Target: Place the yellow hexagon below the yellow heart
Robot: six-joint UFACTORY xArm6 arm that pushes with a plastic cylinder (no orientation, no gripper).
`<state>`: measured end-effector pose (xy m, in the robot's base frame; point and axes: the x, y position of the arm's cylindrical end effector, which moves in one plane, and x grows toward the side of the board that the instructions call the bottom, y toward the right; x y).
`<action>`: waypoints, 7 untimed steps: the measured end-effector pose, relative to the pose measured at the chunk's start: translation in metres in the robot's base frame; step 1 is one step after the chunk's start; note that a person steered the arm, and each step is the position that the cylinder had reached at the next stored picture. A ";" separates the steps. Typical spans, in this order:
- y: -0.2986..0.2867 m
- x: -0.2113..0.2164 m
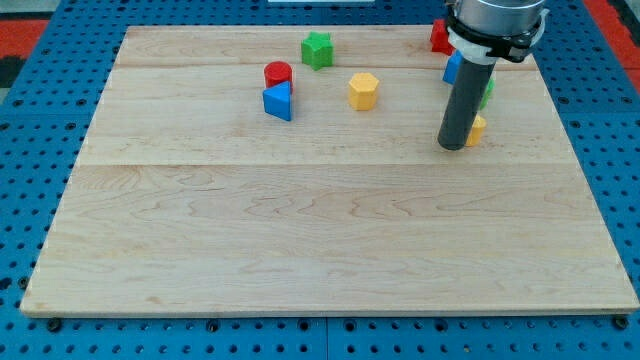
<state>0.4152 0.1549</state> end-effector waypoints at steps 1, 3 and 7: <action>0.019 -0.008; -0.092 0.036; -0.127 -0.106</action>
<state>0.3090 0.0279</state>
